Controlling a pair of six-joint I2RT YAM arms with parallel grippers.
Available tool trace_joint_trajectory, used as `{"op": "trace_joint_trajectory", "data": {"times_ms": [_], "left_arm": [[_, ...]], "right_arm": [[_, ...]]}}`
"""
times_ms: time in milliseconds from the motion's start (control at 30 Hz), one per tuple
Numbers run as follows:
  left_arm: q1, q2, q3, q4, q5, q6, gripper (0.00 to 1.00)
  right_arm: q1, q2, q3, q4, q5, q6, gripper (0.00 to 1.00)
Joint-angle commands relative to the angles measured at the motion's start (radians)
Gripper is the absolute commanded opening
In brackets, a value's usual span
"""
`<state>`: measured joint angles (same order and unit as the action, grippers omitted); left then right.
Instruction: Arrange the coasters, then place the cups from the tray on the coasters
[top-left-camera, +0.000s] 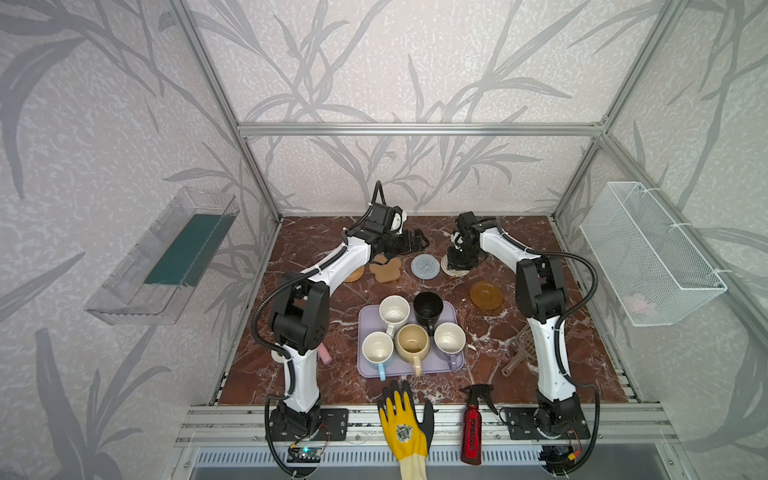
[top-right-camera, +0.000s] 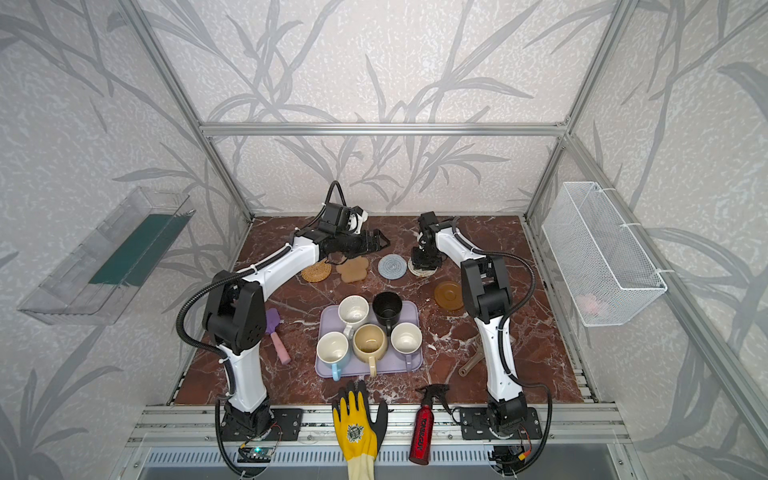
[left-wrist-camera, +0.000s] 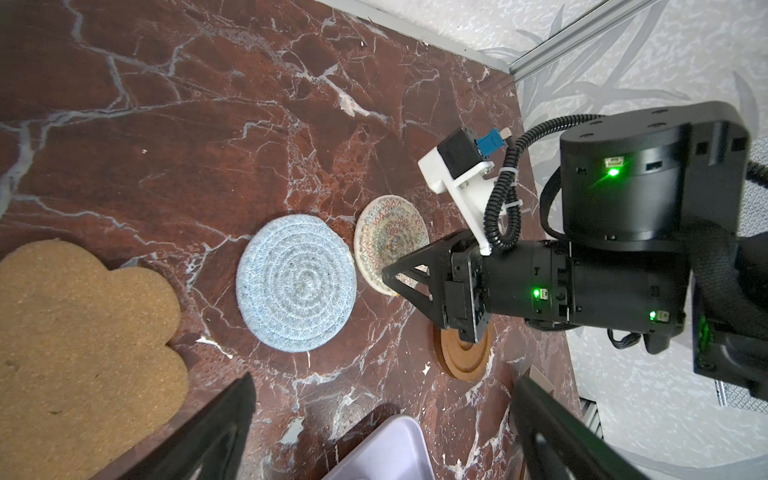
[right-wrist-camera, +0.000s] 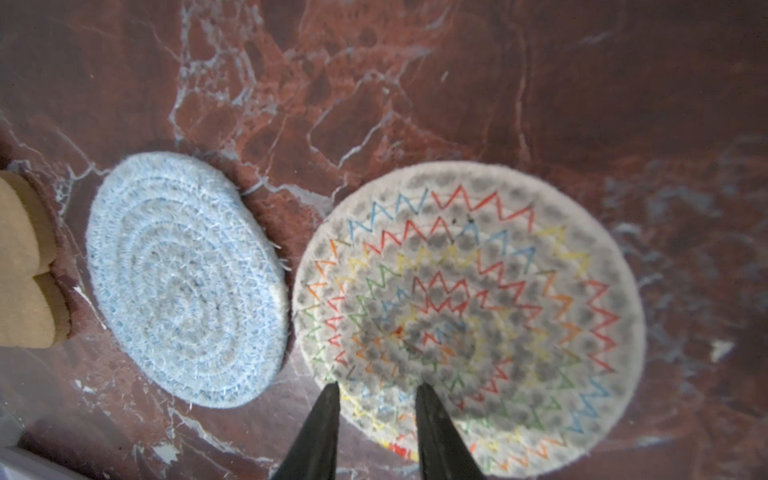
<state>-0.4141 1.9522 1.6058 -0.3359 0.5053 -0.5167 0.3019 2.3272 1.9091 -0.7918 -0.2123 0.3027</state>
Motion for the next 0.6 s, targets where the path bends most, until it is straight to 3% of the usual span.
{"op": "trace_joint_trajectory", "data": {"times_ms": [0, 267, 567], "left_arm": [[-0.010, -0.048, 0.032, -0.015, -0.011, -0.006, 0.98], [-0.022, -0.042, 0.053, -0.026, -0.016, -0.006, 0.98], [-0.022, -0.055, 0.051, -0.042, -0.030, 0.004, 0.98]], "right_arm": [[-0.019, -0.020, -0.024, -0.052, 0.039, 0.001, 0.33], [-0.010, -0.030, -0.022, -0.035, -0.027, -0.009, 0.32], [0.007, -0.074, -0.042, -0.015, -0.011, 0.010, 0.35]]}}
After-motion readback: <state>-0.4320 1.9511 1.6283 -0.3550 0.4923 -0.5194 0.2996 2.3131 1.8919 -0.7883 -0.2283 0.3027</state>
